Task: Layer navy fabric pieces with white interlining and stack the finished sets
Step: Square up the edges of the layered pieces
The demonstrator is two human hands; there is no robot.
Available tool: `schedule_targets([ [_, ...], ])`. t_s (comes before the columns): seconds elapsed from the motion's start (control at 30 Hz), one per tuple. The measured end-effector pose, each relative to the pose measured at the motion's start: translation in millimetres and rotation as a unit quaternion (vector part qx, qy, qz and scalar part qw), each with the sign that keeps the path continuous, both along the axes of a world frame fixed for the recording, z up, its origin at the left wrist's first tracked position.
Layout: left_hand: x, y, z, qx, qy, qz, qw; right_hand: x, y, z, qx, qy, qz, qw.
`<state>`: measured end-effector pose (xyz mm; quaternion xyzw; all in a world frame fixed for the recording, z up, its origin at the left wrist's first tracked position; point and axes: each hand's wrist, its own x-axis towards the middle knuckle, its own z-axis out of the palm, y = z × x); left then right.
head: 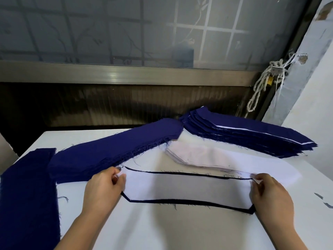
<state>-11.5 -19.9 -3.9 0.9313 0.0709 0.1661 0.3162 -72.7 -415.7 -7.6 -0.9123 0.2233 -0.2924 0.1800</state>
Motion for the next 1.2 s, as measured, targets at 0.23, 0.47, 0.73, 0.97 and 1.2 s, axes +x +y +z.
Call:
schedule_targets([
  [0.23, 1, 1, -3, 0.016, -0.001, 0.002, 1.0, 0, -3, -3, -0.054, 0.0, -0.031, 0.998],
  [0.47, -4, 2, 0, 0.07, -0.04, 0.038, 0.996, 1, -5, -3, -0.07, 0.011, -0.055, 0.996],
  [0.73, -16, -8, 19, 0.176, -0.102, 0.004, 0.979, 0, -2, -3, -0.103, 0.048, -0.052, 0.992],
  [0.97, 27, 74, 57, 0.249, -0.035, 0.136, 0.958, -2, 1, 1, -0.099, 0.085, -0.052, 0.99],
  [1.2, 46, 113, 58, 0.175, 0.117, 0.142, 0.967, -2, 2, 4, -0.092, 0.103, -0.048, 0.989],
])
